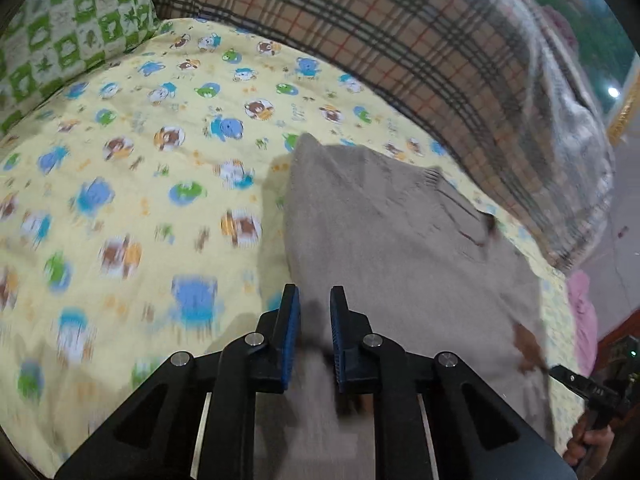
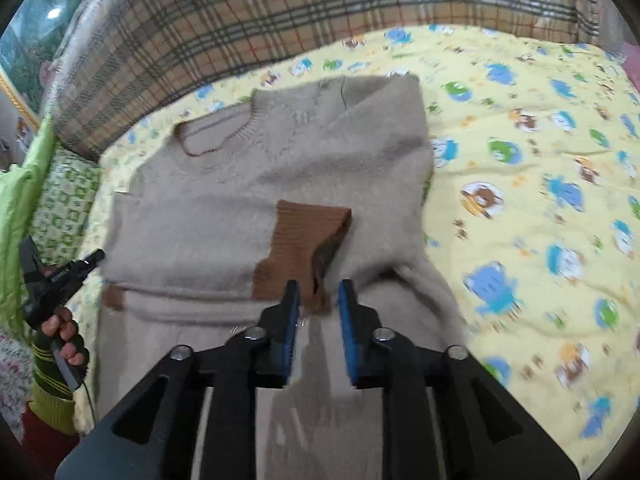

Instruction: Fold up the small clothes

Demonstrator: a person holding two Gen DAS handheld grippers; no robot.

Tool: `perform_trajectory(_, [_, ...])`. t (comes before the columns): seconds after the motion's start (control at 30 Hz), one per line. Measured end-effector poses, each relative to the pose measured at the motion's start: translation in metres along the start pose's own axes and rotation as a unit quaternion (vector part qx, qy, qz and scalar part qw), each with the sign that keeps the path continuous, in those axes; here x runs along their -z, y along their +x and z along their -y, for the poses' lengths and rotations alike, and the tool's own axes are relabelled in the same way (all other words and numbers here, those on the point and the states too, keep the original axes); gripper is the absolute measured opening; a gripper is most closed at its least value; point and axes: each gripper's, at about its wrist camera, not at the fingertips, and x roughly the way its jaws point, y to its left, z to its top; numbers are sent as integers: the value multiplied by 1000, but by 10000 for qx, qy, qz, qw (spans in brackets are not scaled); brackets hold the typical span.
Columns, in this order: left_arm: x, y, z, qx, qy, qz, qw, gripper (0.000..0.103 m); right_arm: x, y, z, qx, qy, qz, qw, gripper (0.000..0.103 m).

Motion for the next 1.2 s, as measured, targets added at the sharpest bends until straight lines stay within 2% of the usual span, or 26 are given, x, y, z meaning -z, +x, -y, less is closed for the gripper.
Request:
perform_trajectory(0.07, [22,-25,3,102,87,2,9999,16,13,-20,2,-227,-1,22,9997,46])
perform_trajectory(0.17, [54,-51,4,219,144,-101,9996,21,35,-44,7,-388,-14,15,9992,51])
perform_trajectory(0.27, [89,-75,1,252,120,-258,9993,29,64,-71,14,-524,36,-7,9986,53])
perform_trajectory(0.53, [163,-129,-19,329,-44,-579,9978,38,147,-124,34,-779,230,-167,9966,58])
perform_trajectory(0.73, [211,-158,-29,380,-15,-930,9949,43,204,-131,44,-934,310,-491,9939,58])
perform_trajectory(0.9, [244,-171,-38,596,-98,-1237,9905,45,230,-136,50,-1080,414,-605,9914,58])
perform_trajectory(0.97, [257,-169,-41,714,-136,-1405,9874,42,237,-136,51,-1232,449,-646,9893,58])
perform_trajectory(1.03, [267,-171,-39,890,-105,-1431,9856,42,241,-133,51,-1438,462,-723,9859,58])
perform_trajectory(1.07, [269,-170,-38,963,-104,-1450,9847,38,243,-131,51,-1532,454,-770,9842,58])
perform_trajectory(1.1, [270,-170,-38,1018,-123,-1468,9838,33,246,-128,50,-1589,450,-790,9831,58])
perform_trajectory(1.13, [271,-169,-38,1083,-144,-1498,9827,19,247,-123,49,-1635,445,-789,9824,58])
perform_trajectory(1.17, [271,-167,-37,1144,-137,-1527,9815,10,249,-121,47,-1698,435,-759,9816,57])
perform_trajectory(1.2, [271,-167,-35,1133,-78,-1514,9819,9,248,-117,44,-1765,403,-735,9807,54])
